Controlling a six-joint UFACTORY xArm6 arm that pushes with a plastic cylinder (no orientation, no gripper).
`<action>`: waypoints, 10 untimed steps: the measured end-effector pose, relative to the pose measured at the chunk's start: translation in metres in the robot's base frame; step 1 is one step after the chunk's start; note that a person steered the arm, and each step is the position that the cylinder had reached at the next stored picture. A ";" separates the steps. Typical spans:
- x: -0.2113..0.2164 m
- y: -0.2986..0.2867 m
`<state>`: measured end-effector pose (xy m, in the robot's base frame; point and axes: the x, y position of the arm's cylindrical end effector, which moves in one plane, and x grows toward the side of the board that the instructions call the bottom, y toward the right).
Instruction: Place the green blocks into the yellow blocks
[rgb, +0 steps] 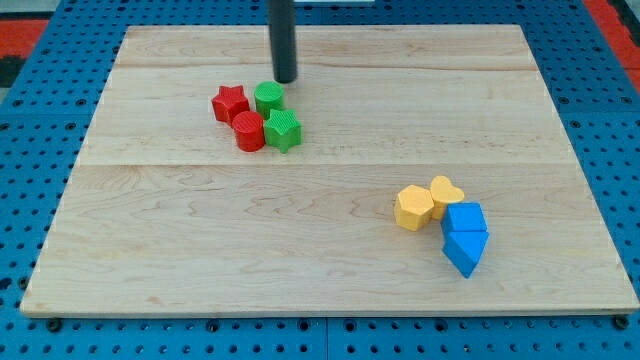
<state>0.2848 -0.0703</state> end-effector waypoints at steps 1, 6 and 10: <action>0.019 -0.054; 0.183 0.057; 0.172 0.170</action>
<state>0.4567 0.0993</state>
